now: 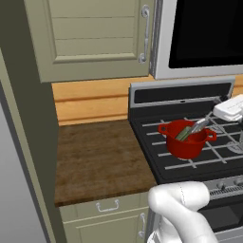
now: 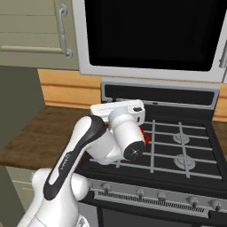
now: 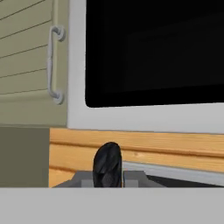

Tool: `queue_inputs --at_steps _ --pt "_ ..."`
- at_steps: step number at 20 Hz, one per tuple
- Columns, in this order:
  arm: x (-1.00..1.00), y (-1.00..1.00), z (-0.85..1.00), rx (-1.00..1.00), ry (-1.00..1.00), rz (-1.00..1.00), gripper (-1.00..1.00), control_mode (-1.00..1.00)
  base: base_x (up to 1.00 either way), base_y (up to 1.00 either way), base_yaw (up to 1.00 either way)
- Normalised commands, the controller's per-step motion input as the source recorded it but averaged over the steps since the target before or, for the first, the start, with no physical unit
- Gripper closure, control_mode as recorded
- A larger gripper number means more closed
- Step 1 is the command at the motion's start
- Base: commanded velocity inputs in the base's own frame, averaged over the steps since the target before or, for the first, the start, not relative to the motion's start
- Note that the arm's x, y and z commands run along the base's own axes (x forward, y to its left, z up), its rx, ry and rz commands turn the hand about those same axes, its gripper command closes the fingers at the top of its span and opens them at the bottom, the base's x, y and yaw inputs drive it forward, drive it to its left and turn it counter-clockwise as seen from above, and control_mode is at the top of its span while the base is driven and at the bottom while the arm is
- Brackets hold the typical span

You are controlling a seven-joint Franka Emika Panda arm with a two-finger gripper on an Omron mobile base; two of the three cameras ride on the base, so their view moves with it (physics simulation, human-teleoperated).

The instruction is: Put the cucumber and bell pepper in the pot. Retrieve the spatula and lightly stir the vegetables in the pot.

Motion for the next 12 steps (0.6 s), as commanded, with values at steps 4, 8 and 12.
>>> queue_inputs --at_steps 4,8,12 --pt "0.54 -0.26 -0.42 0.03 0.00 -0.11 1.00 -1.00 0.00 0.00 0.00" --pt "0.46 -0.15 -0.44 0.02 0.00 -0.10 1.00 -1.00 0.00 0.00 0.00" --pt "0.43 -0.10 -0.46 0.01 0.00 -0.09 1.00 -1.00 0.00 0.00 0.00"
